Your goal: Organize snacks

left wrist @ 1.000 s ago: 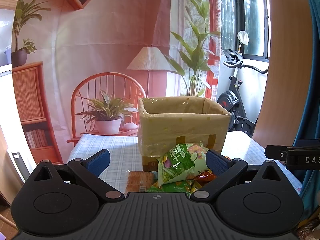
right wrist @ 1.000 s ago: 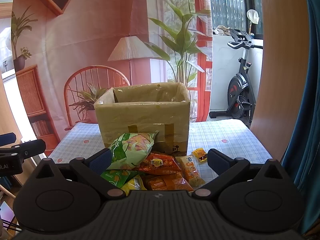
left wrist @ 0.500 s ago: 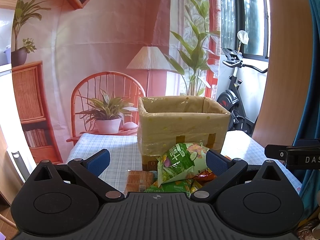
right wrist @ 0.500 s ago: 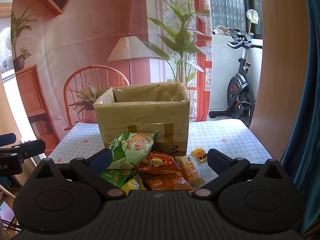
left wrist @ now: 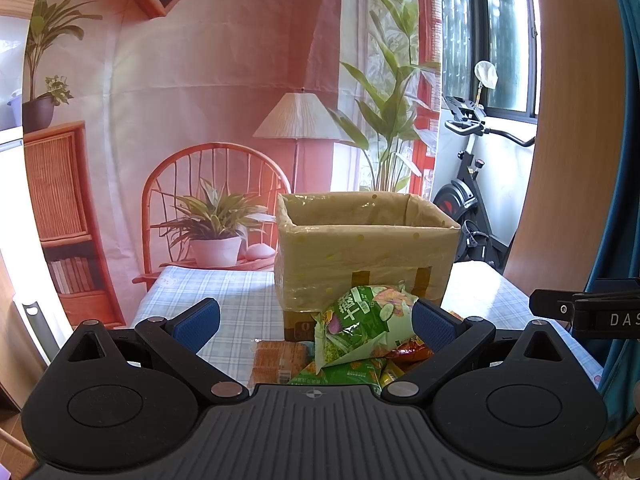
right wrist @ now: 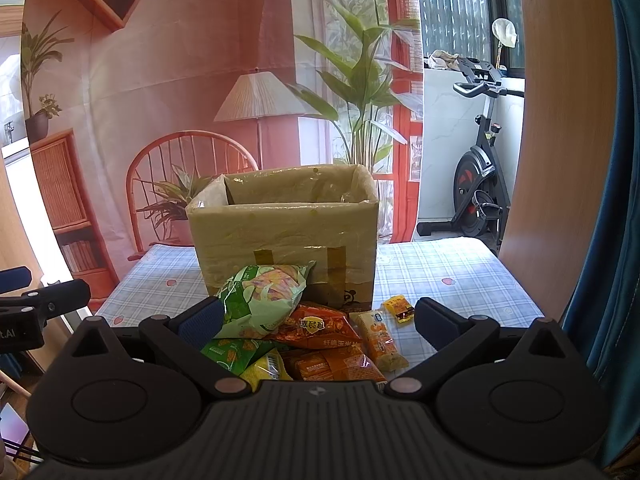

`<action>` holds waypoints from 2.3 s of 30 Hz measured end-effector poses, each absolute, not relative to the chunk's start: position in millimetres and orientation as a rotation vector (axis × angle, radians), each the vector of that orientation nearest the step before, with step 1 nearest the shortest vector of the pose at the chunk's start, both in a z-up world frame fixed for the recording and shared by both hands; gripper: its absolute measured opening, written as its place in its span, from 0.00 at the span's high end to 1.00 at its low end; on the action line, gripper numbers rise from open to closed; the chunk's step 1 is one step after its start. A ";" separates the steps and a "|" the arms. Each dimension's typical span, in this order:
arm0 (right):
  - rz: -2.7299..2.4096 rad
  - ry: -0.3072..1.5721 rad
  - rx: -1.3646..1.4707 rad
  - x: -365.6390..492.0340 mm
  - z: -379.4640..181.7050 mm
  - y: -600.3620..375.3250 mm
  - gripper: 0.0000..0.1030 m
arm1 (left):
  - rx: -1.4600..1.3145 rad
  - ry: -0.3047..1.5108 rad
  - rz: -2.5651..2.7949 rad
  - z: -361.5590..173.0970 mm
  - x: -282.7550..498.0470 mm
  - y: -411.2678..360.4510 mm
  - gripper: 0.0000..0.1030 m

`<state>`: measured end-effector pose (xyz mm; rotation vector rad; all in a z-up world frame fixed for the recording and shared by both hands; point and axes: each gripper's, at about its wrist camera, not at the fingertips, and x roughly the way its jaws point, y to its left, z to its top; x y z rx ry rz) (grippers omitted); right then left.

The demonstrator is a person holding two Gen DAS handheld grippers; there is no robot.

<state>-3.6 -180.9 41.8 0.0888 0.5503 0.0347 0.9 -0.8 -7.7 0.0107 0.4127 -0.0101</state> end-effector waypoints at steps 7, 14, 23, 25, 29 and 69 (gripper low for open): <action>0.035 0.551 0.089 -3.4 42.2 -181.1 0.00 | 0.010 0.413 -0.010 -8.9 1.4 -1.5 0.00; 0.035 0.549 0.088 -4.4 36.3 -185.5 0.00 | 0.009 0.414 -0.011 -8.7 1.7 -1.5 0.00; 0.037 0.549 0.089 -2.5 37.9 -184.8 0.00 | 0.007 0.413 -0.008 -7.5 1.6 -1.2 0.00; 0.041 0.549 0.091 -3.5 38.0 -185.0 0.00 | 0.006 0.417 -0.006 -7.1 1.9 -1.2 0.00; 0.048 0.542 0.090 -0.8 44.1 -180.5 0.00 | 0.011 0.436 0.005 -7.7 5.8 -0.7 0.00; 0.283 0.612 0.093 170.3 -54.9 -178.0 0.02 | -0.042 0.577 0.074 -70.0 170.5 58.4 0.18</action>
